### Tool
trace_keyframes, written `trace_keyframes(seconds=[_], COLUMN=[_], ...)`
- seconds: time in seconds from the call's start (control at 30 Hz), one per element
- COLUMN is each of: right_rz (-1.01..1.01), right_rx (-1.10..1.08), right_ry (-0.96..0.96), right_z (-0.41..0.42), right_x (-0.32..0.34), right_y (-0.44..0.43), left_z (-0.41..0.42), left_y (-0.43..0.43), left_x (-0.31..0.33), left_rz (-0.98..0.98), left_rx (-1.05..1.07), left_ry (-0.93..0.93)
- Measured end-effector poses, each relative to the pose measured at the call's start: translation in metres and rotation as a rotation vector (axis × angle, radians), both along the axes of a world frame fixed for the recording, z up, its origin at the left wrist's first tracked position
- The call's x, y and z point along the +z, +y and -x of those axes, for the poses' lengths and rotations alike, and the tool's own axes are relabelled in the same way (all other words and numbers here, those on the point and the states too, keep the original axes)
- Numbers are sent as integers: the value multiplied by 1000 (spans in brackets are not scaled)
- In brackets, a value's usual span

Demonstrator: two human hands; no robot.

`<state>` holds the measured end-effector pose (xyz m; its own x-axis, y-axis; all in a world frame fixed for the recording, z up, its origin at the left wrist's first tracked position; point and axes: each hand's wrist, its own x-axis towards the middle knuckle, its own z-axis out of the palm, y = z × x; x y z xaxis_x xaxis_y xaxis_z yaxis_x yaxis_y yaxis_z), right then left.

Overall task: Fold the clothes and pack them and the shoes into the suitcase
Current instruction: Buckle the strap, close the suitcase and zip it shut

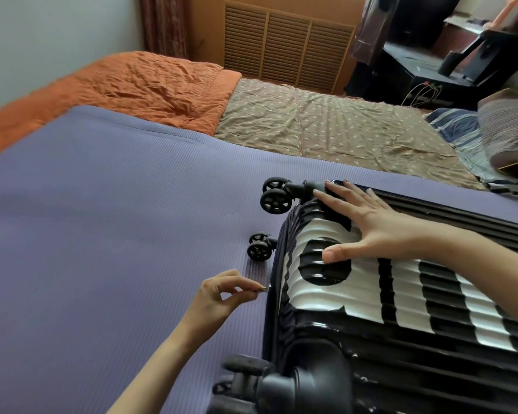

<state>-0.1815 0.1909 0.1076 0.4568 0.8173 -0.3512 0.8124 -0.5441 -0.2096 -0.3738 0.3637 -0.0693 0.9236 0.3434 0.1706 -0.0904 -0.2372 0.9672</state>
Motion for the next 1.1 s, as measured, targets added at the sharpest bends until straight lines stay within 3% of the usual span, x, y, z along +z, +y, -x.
trace_keyframes(seconds=[0.3, 0.5, 0.67, 0.83, 1.1], right_rz=[-44, -85, 64, 6, -58], right_rx=[122, 266, 342, 348, 316], right_ry=[47, 112, -42, -235, -239], right_z=[40, 94, 139, 146, 142], right_x=[-1, 9, 11, -5, 0], right_y=[-20, -54, -89, -107, -107], left_z=[44, 79, 105, 114, 137], left_y=[-22, -55, -79, -105, -124], left_x=[-1, 5, -1, 4, 0], left_rz=[-57, -172, -113, -103, -164], left_rx=[39, 185, 270, 345, 359], left_ry=[-26, -91, -70, -150, -112])
